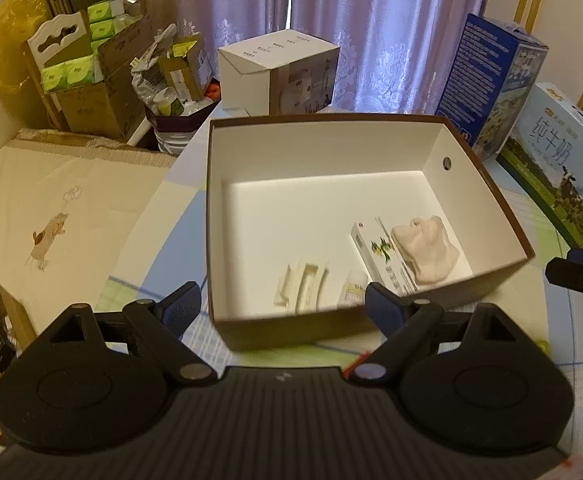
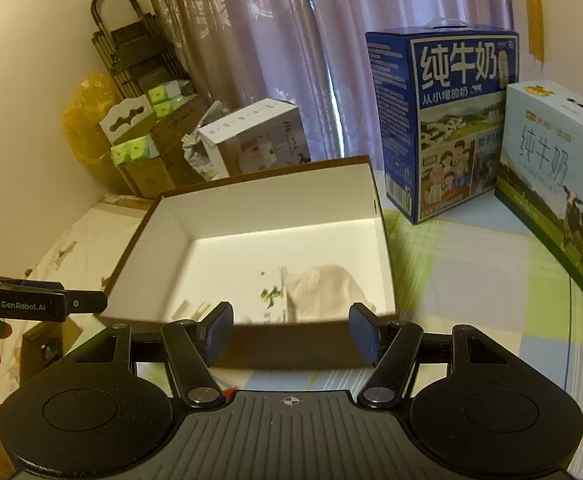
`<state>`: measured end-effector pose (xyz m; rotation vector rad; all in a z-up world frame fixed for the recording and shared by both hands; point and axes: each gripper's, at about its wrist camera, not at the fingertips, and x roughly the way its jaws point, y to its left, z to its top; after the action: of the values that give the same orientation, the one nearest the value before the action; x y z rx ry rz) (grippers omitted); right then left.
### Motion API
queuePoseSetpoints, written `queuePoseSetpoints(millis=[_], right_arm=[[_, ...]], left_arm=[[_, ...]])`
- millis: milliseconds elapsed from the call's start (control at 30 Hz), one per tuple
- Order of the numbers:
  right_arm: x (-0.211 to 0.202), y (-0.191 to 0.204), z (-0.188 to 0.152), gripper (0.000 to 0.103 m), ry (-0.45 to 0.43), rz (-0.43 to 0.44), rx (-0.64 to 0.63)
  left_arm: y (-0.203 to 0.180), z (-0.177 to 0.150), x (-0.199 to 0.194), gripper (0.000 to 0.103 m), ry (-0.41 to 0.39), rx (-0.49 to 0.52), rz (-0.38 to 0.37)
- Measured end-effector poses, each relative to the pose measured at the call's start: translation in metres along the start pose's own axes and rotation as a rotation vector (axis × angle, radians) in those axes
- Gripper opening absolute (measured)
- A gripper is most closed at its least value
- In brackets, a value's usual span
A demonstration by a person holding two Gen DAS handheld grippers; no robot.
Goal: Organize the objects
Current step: 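Withdraw both tools from the box toward the dark wrapped item on the table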
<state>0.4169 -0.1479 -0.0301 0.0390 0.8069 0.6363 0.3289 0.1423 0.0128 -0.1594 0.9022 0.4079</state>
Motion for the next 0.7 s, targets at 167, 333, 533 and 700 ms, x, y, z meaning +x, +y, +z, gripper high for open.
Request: queuePoseSetpoints(millis=[167, 333, 533, 700], right_arm=[[-0.023, 0.008, -0.018, 0.061, -0.004, 0.0, 0.017], [-0.044, 0.014, -0.033, 0.061, -0.016, 0.005, 0.028], [-0.066, 0.018, -0.05, 0.061, -0.028, -0.007, 0.05], [-0.078, 0.017, -0.067, 0.061, -0.02, -0.009, 0.072]], left_arm=[[0.0, -0.021, -0.021, 0.087, 0.0, -0.008, -0.012], [-0.003, -0.039, -0.037, 0.087, 0.002, -0.005, -0.021], [-0.009, -0.061, -0.051, 0.087, 0.013, 0.006, -0.033], [-0.013, -0.076, -0.056, 0.087, 0.031, 0.012, -0.044]])
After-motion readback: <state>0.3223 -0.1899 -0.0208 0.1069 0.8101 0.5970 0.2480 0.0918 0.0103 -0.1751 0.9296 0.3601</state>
